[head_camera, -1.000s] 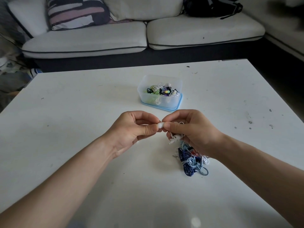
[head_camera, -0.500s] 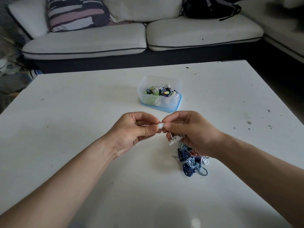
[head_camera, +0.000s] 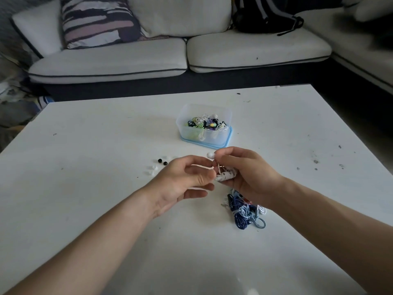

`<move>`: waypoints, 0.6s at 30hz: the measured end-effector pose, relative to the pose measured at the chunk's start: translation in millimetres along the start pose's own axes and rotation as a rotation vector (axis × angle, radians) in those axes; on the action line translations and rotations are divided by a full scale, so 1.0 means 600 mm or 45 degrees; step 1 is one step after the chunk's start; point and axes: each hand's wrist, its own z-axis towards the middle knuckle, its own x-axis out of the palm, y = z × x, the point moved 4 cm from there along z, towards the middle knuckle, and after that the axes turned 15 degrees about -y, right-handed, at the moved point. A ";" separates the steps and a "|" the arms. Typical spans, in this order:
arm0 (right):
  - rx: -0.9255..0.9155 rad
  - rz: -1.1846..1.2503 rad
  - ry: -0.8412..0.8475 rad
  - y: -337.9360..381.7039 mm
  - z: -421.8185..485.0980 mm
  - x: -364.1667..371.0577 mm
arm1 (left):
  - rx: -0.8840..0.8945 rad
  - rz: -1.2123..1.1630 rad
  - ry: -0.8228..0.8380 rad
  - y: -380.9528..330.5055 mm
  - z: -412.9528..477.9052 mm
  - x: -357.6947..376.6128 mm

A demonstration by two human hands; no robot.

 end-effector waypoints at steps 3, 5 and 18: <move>0.034 -0.016 -0.090 -0.001 0.000 -0.004 | -0.006 0.032 -0.117 0.006 -0.003 0.009; 0.049 -0.037 -0.124 -0.003 -0.002 -0.003 | -0.006 0.027 -0.181 0.010 -0.002 0.013; 0.089 -0.038 -0.261 0.047 0.050 0.025 | 0.275 0.006 -0.479 -0.038 0.066 -0.001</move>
